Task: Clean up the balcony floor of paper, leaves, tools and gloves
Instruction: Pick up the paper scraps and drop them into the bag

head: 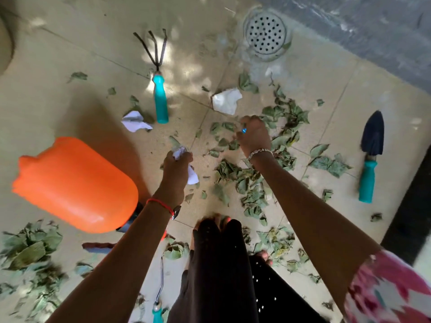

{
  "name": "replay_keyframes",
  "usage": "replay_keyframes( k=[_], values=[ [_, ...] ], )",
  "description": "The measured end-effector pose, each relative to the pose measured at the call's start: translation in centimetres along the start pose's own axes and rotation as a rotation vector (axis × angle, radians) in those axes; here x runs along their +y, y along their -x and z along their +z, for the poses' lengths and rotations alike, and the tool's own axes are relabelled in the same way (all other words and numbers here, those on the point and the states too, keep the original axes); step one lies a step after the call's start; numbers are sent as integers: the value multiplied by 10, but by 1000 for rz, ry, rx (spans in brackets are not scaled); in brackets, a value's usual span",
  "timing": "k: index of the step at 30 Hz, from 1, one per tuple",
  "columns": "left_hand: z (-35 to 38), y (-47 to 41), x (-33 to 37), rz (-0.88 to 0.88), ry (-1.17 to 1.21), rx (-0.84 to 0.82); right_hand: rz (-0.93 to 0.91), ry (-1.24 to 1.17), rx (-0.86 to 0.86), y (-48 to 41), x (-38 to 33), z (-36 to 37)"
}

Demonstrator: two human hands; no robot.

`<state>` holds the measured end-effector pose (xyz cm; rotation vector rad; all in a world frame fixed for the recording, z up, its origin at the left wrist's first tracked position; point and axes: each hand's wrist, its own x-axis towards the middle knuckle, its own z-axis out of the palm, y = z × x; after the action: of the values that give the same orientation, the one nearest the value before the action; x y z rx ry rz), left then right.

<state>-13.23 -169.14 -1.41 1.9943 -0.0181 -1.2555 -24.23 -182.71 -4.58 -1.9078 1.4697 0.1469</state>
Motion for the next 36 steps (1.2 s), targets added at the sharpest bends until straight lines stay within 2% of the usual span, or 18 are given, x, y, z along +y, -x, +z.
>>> replay_keyframes(
  k=[3,7,12,15,21,24,28,32,36],
  values=[
    [-9,-9,-8,7,-48,46,96,52,28,-25,7,15],
    [-8,-13,-13,-33,-41,34,99,76,75,-32,6,19],
    [-9,-11,-10,-31,17,43,-17,-93,232,-33,-14,16],
    [-13,-9,-5,-16,70,64,-50,-166,83,-39,-28,10],
    [-26,-14,-4,1,74,77,-111,62,-155,-52,-35,12],
    [-28,-13,-7,-5,110,100,-149,211,-157,-52,-25,20],
    [-28,-13,-11,-24,121,84,-236,439,-62,-47,-15,19],
    [-28,-16,-13,-37,138,67,-306,318,-11,-29,-22,17],
    [-23,-9,-3,-103,340,22,-555,144,-155,18,-46,14]
  ],
)
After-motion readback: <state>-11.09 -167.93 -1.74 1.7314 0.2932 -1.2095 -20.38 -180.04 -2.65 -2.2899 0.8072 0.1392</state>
